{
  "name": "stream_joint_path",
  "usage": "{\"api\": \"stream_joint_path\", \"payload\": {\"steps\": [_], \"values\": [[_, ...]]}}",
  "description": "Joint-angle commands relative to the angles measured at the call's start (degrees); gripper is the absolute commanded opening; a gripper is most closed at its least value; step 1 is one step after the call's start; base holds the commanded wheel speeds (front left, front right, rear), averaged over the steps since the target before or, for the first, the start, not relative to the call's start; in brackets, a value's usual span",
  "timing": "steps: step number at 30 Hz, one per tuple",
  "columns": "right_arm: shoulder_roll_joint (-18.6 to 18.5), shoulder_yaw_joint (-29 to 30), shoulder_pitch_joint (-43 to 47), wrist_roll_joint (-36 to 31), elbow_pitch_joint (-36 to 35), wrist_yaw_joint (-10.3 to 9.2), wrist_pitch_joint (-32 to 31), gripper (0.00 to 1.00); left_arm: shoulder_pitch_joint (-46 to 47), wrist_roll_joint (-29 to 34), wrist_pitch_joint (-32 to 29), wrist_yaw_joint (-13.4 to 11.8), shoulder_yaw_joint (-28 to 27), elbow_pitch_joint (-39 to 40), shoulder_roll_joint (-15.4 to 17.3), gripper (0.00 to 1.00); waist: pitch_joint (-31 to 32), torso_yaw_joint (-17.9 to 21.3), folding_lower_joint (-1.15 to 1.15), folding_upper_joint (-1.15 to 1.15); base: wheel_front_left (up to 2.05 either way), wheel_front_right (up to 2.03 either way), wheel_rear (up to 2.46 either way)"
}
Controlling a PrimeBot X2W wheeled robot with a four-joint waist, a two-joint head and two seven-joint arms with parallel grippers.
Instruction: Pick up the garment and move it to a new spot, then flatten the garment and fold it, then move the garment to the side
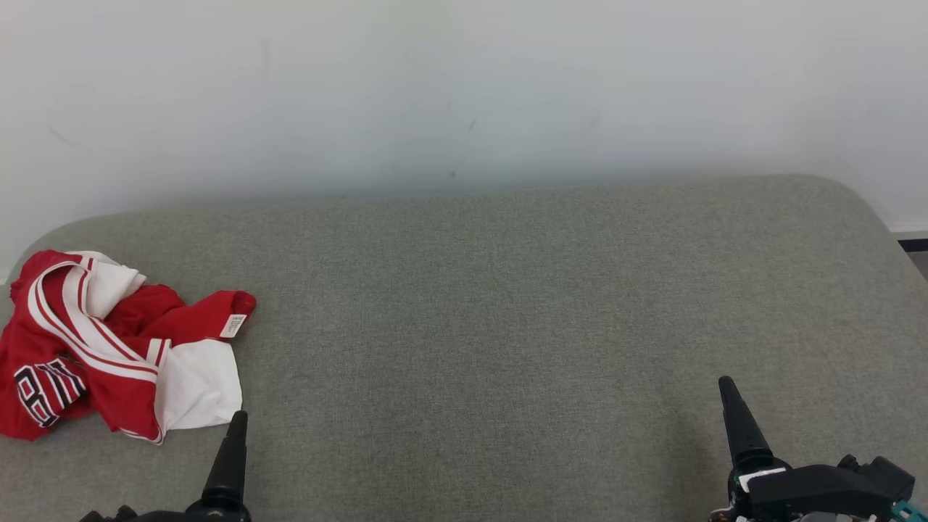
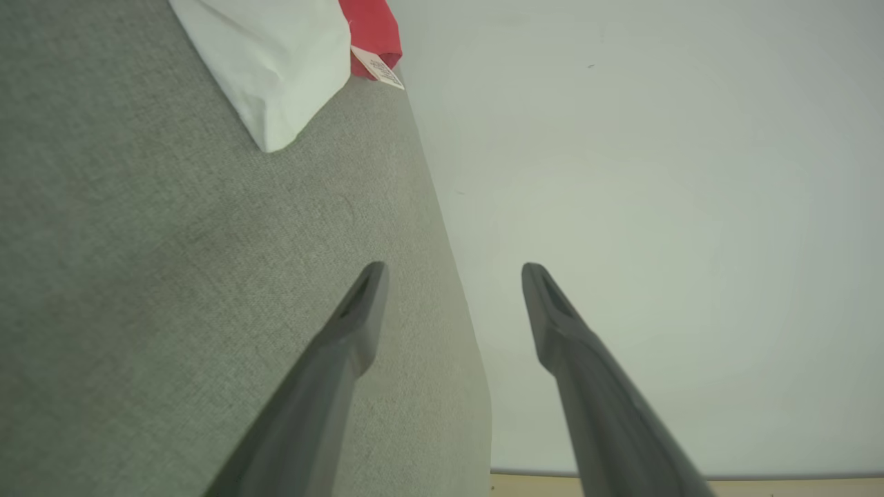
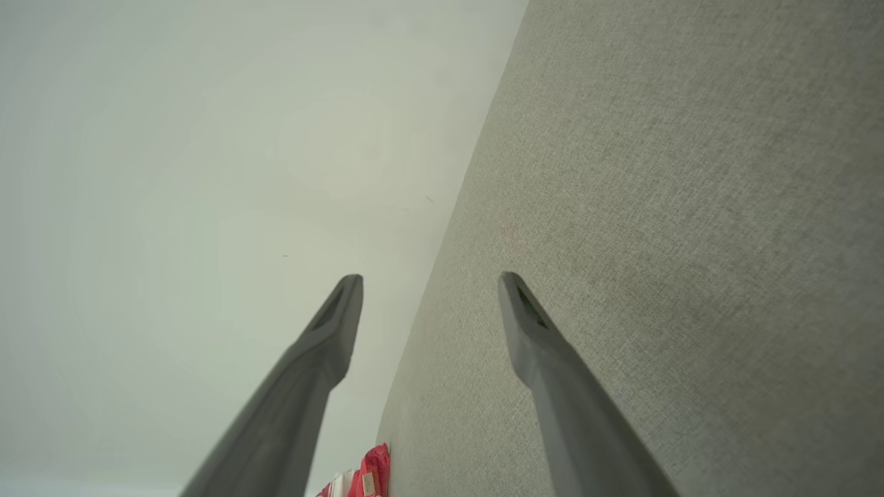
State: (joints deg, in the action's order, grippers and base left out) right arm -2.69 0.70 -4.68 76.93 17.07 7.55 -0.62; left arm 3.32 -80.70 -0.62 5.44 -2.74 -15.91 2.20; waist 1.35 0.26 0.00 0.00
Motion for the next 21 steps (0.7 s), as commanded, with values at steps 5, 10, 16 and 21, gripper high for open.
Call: {"api": "stream_joint_path", "payload": {"steps": [5, 10, 16, 21], "values": [[-0.2, -1.5, -1.7, -9.1, -0.2, -0.03, 1.6, 1.0, 0.5, 6.3, 1.6, -1.1, 1.2, 1.2, 0.4, 1.0, 0.3, 0.0, 0.0, 0.0, 0.0, 0.0, 0.0], [-0.2, -2.1, -1.9, -15.1, 0.3, -0.03, 2.7, 1.0, 0.2, 11.5, 2.7, -1.7, 1.6, 1.9, 0.4, 1.0, 0.4, 0.0, 0.0, 0.0, 0.0, 0.0, 0.0], [-0.2, -2.8, -2.1, -21.8, 0.6, -0.04, 4.0, 1.0, -0.2, 17.6, 3.9, -2.4, 2.6, 2.4, 0.5, 1.0, 0.7, 0.1, 0.0, 0.0, 0.0, 0.0, 0.0], [-0.2, -3.6, -2.2, -26.8, 0.8, -0.04, 4.8, 1.0, -0.4, 23.3, 4.9, -2.7, 3.6, 2.7, 0.5, 1.0, 0.8, 0.1, 0.0, 0.0, 0.0, 0.0, 0.0]]}}
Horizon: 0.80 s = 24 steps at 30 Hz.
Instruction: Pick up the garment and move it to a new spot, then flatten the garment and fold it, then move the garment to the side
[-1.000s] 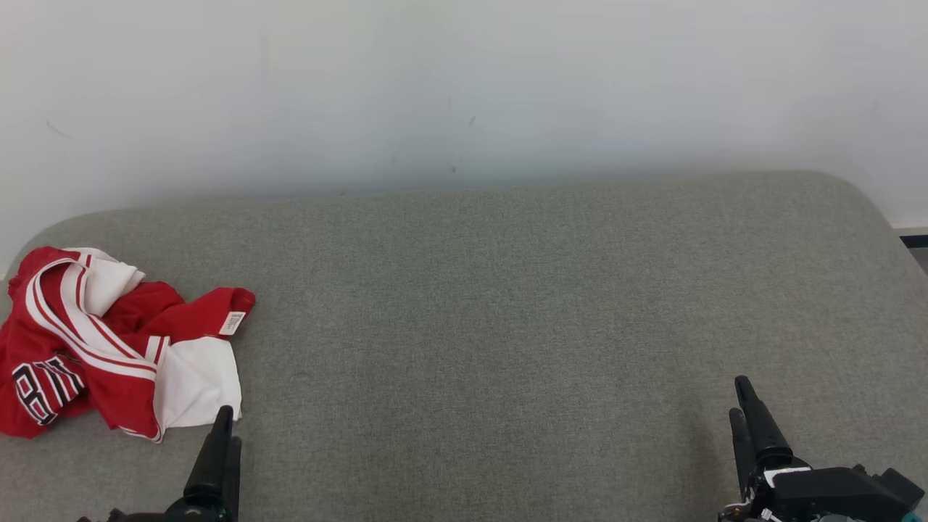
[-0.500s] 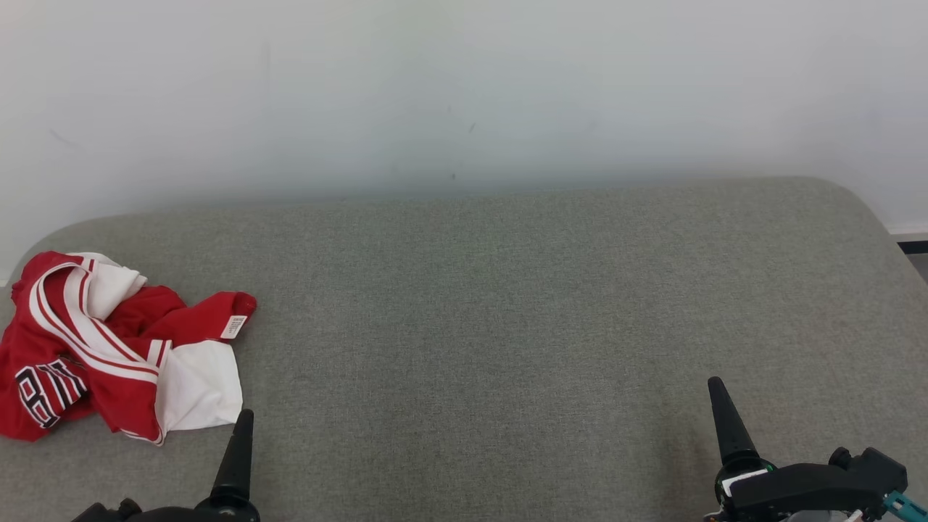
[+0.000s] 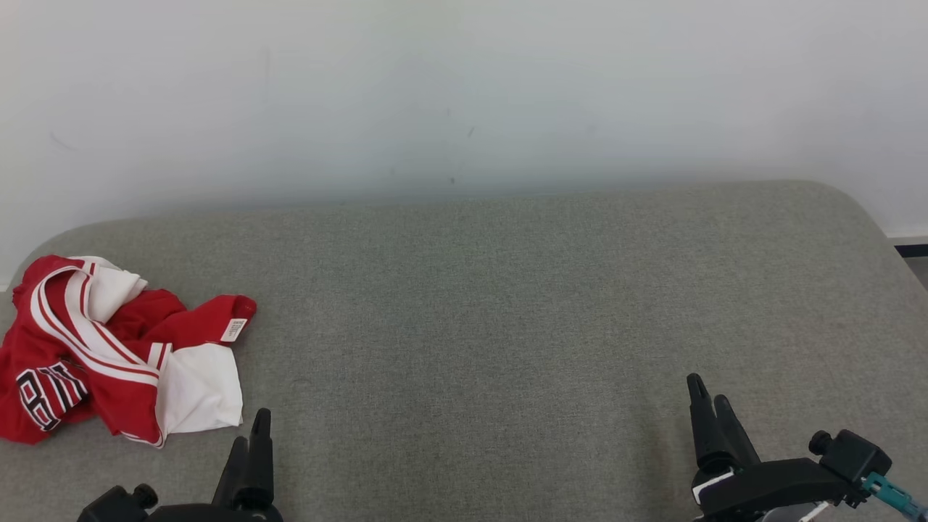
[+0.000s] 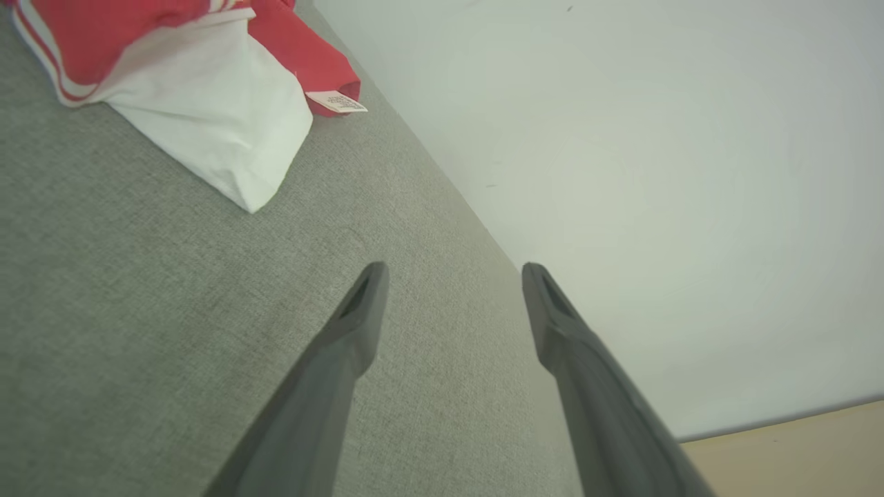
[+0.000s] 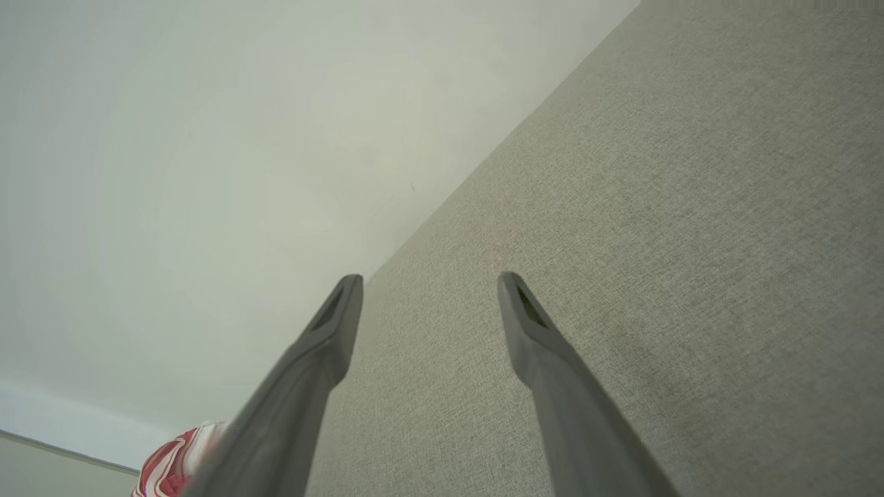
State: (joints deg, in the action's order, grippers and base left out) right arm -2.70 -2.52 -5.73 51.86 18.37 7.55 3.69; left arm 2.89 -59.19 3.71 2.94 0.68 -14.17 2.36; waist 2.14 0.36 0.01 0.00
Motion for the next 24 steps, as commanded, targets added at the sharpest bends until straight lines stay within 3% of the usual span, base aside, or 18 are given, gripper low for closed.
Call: {"api": "stream_joint_path", "payload": {"steps": [1, 24], "values": [[-0.2, -0.6, -1.2, -2.5, -0.4, -0.04, 0.6, 1.0, 0.0, 2.9, 0.8, -0.3, 0.3, 1.1, 0.3, 1.0, 0.1, 0.0, -0.01, 0.0, 0.0, 0.0, 0.0], [-0.2, -2.8, -0.8, -20.1, 0.4, -0.06, 3.1, 1.0, -1.9, 25.4, 4.7, -3.0, 0.7, 1.9, 0.7, 1.0, 1.4, 0.1, -0.01, 0.0, 0.0, 0.0, 0.0]]}}
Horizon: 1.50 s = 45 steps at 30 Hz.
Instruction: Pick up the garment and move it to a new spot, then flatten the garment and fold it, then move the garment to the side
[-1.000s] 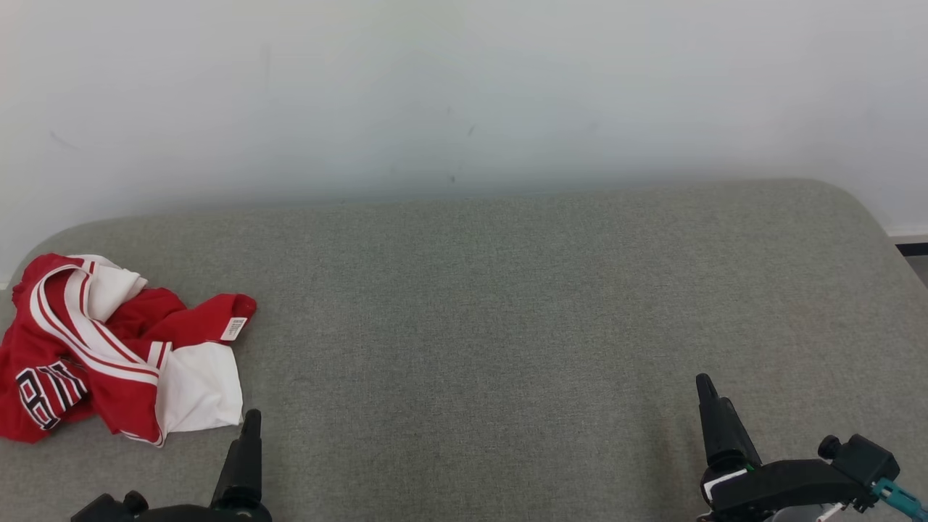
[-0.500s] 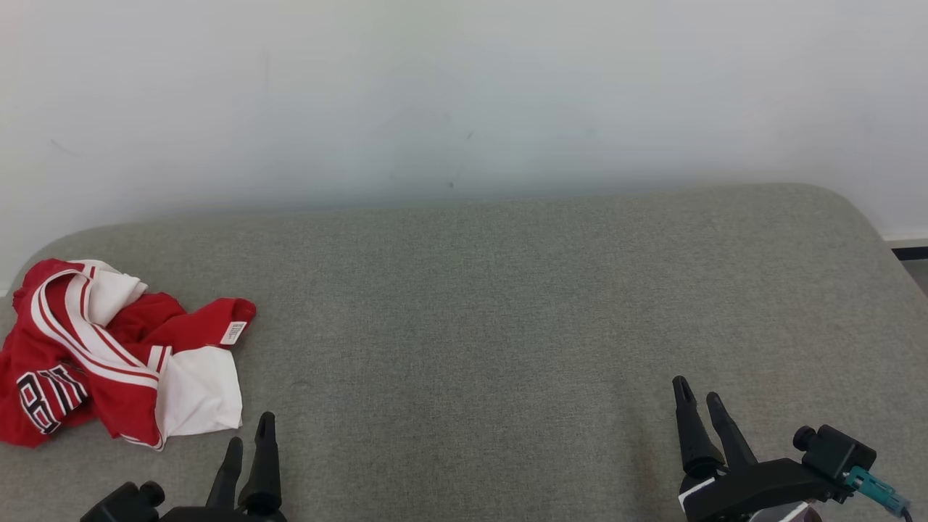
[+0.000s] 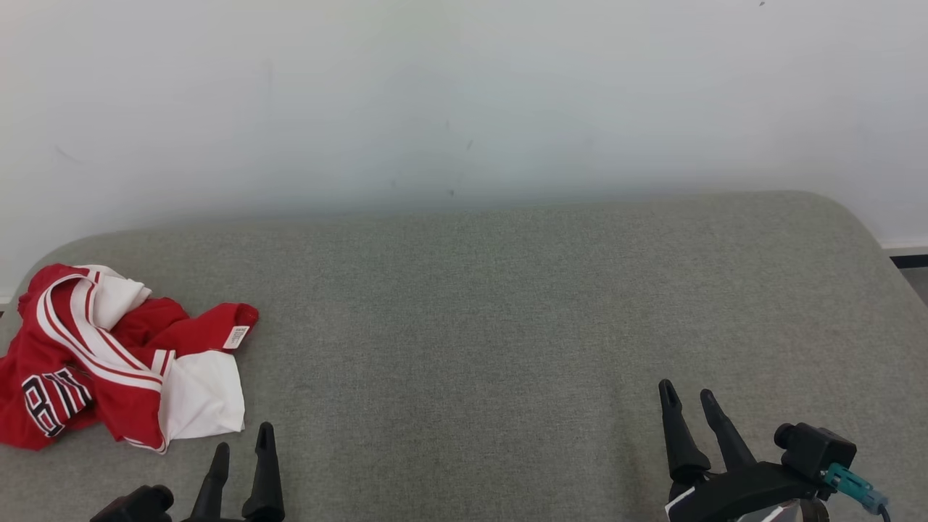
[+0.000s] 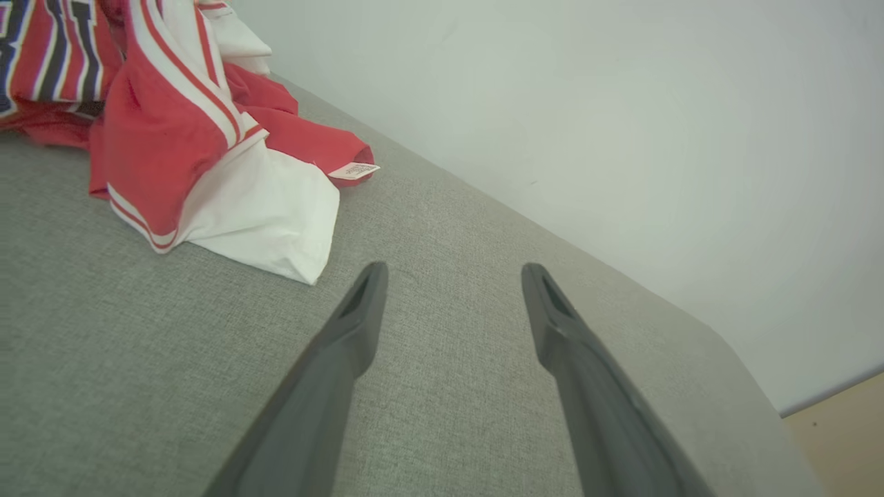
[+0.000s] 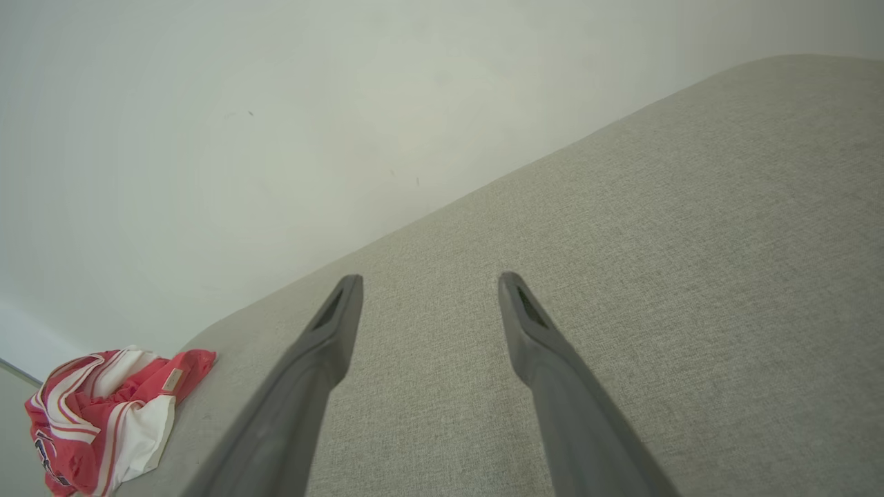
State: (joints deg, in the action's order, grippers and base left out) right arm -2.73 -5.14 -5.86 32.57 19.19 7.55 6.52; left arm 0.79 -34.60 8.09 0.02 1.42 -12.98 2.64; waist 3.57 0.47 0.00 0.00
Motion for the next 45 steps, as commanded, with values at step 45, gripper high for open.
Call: {"api": "stream_joint_path", "payload": {"steps": [45], "values": [[-0.2, -1.9, 1.2, -20.0, 2.7, -0.11, 5.6, 1.0, -2.1, 23.8, 5.9, 0.3, -0.3, -1.6, 0.4, 1.0, 3.0, 0.1, 0.0, 0.0, 0.0, 0.0, 0.0]]}}
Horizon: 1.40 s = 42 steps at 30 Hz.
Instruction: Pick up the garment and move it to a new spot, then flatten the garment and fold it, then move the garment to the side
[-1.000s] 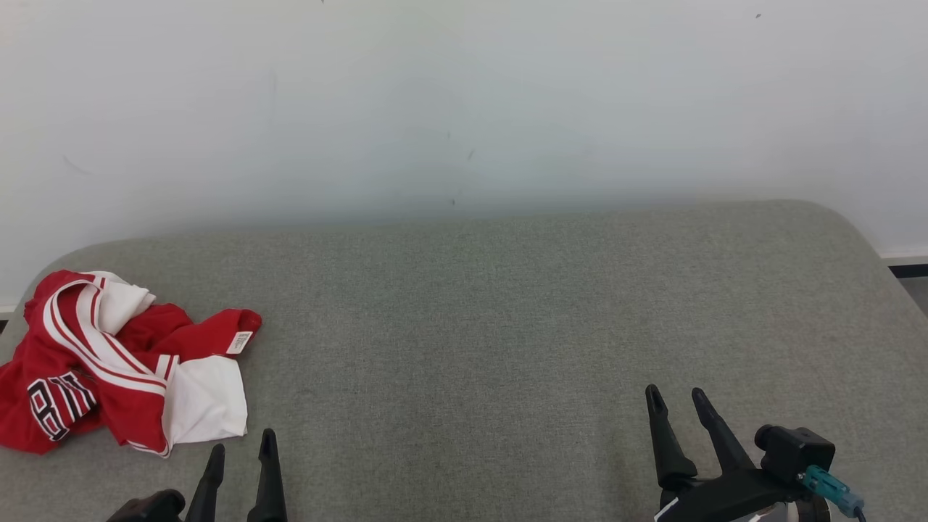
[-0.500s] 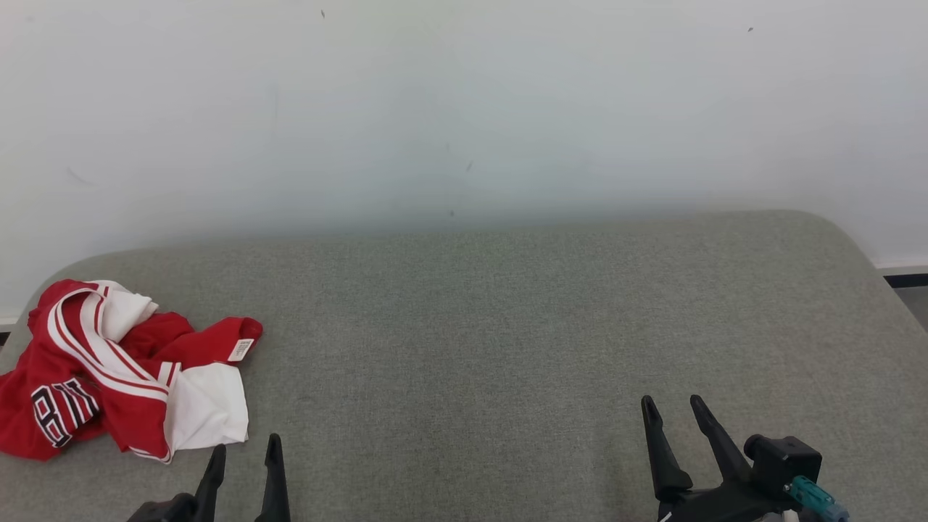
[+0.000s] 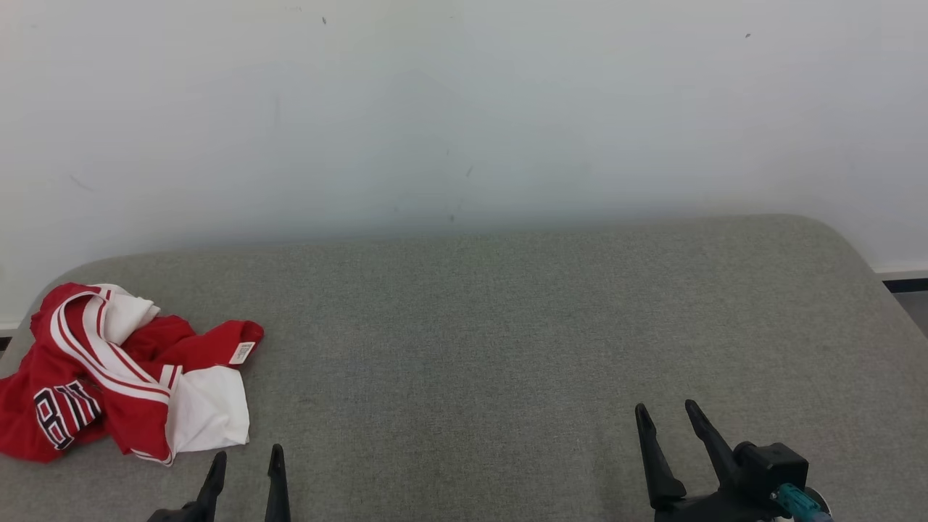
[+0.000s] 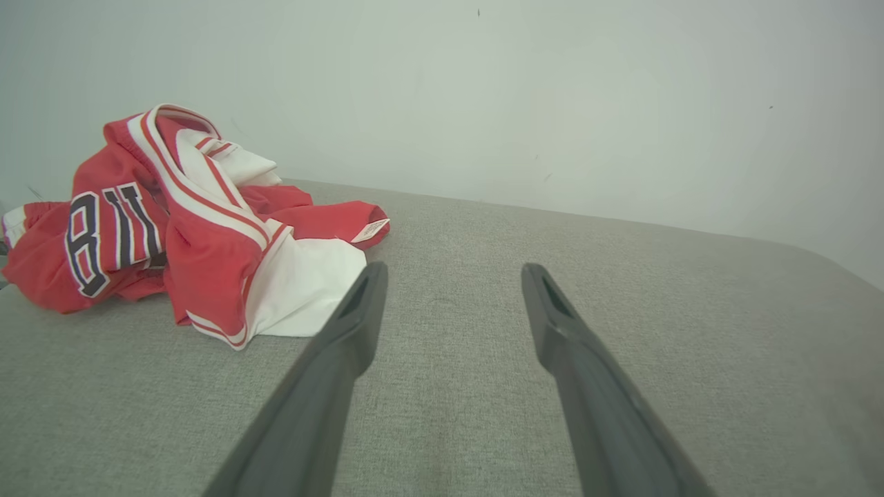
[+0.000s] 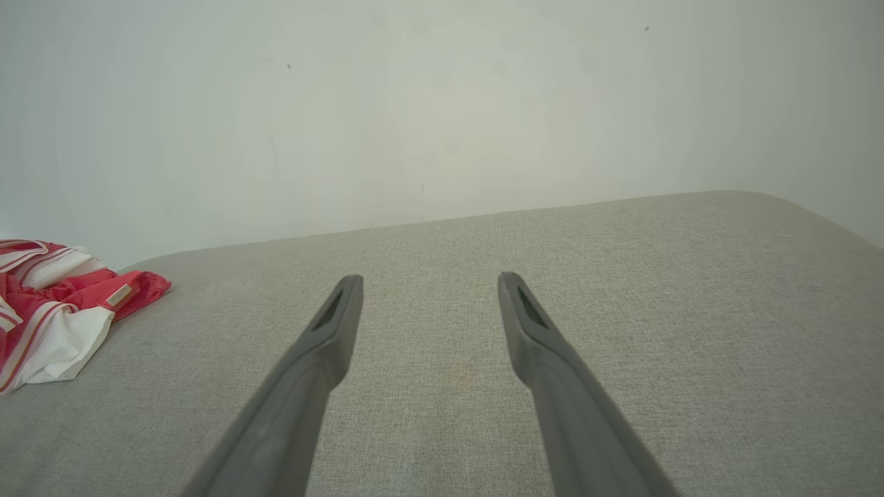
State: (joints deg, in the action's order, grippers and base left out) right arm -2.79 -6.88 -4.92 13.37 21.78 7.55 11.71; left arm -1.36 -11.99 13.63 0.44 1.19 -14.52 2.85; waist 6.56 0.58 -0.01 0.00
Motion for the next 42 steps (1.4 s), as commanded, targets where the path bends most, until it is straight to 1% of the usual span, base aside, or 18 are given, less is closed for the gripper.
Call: {"api": "stream_joint_path", "payload": {"steps": [1, 13, 27, 30, 33, 34, 42], "values": [[-0.2, -0.3, 0.3, -1.1, 0.2, -0.11, 0.5, 1.0, 0.1, 1.5, 0.5, -0.2, -0.1, -0.2, 0.2, 1.0, 0.1, 0.0, 0.01, 0.0, 0.0, 0.0, 0.0], [-0.2, -0.5, -0.5, -4.4, 1.7, -0.12, 2.0, 1.0, -0.2, 5.1, 1.7, -0.6, 0.2, -0.5, 0.2, 1.0, 0.5, 0.1, 0.01, 0.0, 0.0, 0.0, 0.0], [-0.2, -0.3, -0.3, -3.8, 1.9, -0.12, 2.4, 1.0, -0.1, 3.9, 1.6, -0.7, 0.4, -0.9, 0.1, 1.0, 0.5, -0.3, 0.01, 0.0, 0.0, 0.0, 0.0], [-0.1, 0.0, 0.1, -3.7, 1.9, -0.12, 2.4, 1.0, 0.2, 3.7, 1.6, -0.7, 0.4, -0.9, 0.1, 1.0, 0.6, -1.5, 0.01, 0.0, 0.0, 0.0, 0.0], [-0.1, -0.2, 0.2, -3.5, 1.8, -0.12, 2.5, 1.0, 0.2, 3.5, 1.6, -0.7, 0.2, -0.9, 0.1, 1.0, 0.6, -3.5, 0.01, 0.0, 0.0, 0.0, 0.0], [-0.1, -0.2, 0.2, -3.5, 1.8, -0.12, 2.5, 1.0, 0.2, 3.5, 1.6, -0.7, 0.2, -0.9, 0.1, 1.0, 0.6, -3.5, 0.01, 0.0, 0.0, 0.0, 0.0], [-0.1, -1.4, 0.7, -2.3, 1.9, -0.12, 3.0, 1.0, -0.7, 4.2, 1.6, -0.8, -0.7, -0.8, 0.2, 1.0, 1.1, -11.6, 0.01, 0.0, 0.0, 0.0, 0.0]]}}
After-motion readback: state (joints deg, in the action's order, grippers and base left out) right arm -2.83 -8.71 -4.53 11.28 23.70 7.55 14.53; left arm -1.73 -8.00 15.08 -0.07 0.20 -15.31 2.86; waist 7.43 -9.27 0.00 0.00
